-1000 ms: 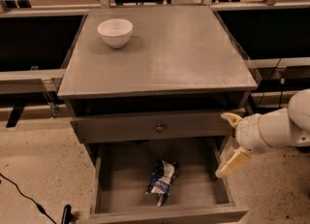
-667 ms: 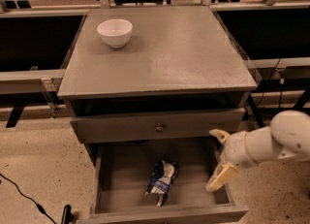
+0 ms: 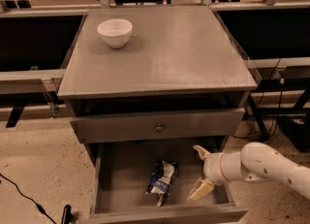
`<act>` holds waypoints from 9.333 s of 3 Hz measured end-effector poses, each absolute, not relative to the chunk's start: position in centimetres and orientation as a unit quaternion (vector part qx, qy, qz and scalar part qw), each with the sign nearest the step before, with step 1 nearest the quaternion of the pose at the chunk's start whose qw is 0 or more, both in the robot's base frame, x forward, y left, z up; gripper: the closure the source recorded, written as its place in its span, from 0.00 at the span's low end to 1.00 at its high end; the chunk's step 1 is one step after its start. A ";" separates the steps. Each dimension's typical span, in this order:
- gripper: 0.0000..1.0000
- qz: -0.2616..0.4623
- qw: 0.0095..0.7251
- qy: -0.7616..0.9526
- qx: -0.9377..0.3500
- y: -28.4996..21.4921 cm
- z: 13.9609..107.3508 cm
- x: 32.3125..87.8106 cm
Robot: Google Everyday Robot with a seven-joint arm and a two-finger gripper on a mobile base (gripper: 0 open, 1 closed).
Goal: Pick blue chip bag from middle drawer and place on counter
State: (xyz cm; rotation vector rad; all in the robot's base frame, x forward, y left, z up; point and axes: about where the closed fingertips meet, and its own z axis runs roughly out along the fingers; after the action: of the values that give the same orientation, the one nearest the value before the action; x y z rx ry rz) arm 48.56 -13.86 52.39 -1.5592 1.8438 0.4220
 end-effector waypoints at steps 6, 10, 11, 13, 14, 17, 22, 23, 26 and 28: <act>0.00 0.288 0.388 0.671 -0.562 -5.4 43.0 49.7; 0.84 0.300 0.409 0.671 -0.541 -3.3 40.8 49.7; 1.00 0.331 0.485 0.627 -0.513 -5.5 45.4 49.9; 1.00 0.330 0.599 0.524 -0.508 -11.2 56.3 46.5; 1.00 0.311 0.625 0.466 -0.543 -13.2 62.3 45.4; 1.00 0.225 0.615 0.396 -0.644 -19.3 82.6 50.0; 1.00 0.085 0.610 0.501 -0.609 -14.7 96.5 63.4; 0.83 0.062 0.616 0.521 -0.587 -13.6 98.5 65.7; 0.13 0.059 0.619 0.526 -0.581 -13.3 98.8 66.1; 0.00 0.051 0.621 0.505 -0.597 -13.3 99.8 65.8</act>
Offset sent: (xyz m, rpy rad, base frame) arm 0.0064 0.0367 -0.0259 0.1799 0.0461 0.0942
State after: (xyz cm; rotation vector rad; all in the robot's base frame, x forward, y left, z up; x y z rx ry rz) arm 65.81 -13.31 99.82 -1.3721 1.1603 0.1178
